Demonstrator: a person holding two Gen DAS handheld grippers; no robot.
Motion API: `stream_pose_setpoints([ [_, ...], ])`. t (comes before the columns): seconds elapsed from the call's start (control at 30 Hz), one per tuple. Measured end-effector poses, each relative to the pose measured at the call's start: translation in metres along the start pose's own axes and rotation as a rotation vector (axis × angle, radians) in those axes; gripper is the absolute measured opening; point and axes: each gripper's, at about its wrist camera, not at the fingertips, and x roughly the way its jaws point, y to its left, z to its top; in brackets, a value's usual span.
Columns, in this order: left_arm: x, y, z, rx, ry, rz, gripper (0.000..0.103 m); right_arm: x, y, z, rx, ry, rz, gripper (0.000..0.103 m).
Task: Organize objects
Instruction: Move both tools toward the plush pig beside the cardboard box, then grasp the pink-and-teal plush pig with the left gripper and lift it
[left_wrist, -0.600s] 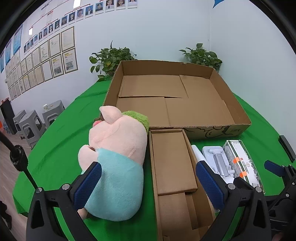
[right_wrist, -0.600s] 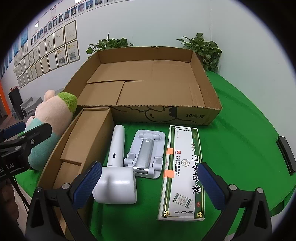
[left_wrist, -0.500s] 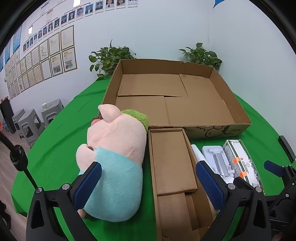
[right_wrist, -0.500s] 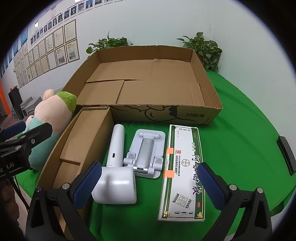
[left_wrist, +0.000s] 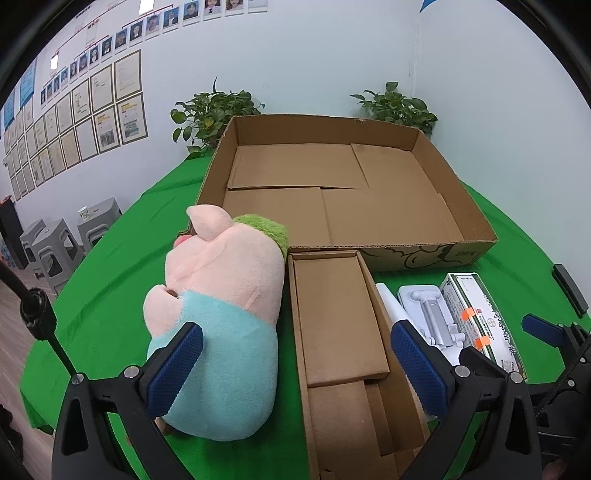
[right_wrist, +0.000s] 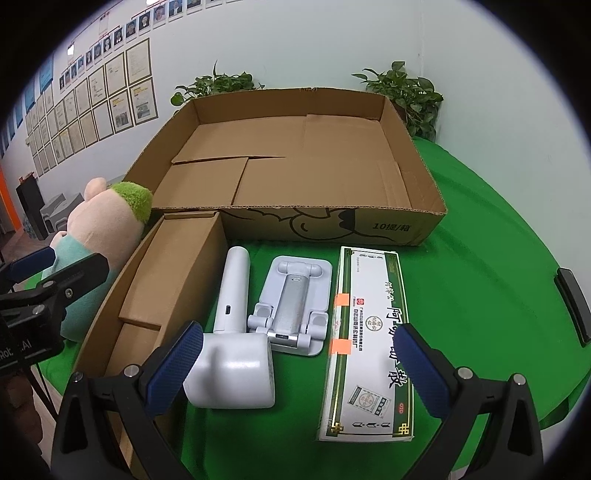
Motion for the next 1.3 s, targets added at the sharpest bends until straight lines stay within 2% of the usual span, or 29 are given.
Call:
stream_pose_setpoints([
  [0.7,-0.002,0.01,0.005,-0.022,0.0,0.001,0.103,0.003,0.001,0.003,-0.007,0.002,-0.003,0.103],
  [0.8,-0.005,0.017,0.008,-0.043,-0.003,0.002,0.103,0.004,0.0,0.004,-0.001,0.002,-0.002,0.103],
  [1.0,-0.016,0.058,0.017,-0.08,-0.017,0.036,0.103,0.004,0.001,0.006,0.017,-0.004,0.043,0.103],
  [1.2,0.004,0.104,0.0,-0.057,0.124,-0.03,0.103,-0.006,0.015,0.011,-0.022,-0.041,0.102,0.103],
  [1.3,0.02,0.122,-0.013,-0.126,0.173,-0.145,0.103,-0.016,0.028,0.017,-0.062,-0.078,0.147,0.103],
])
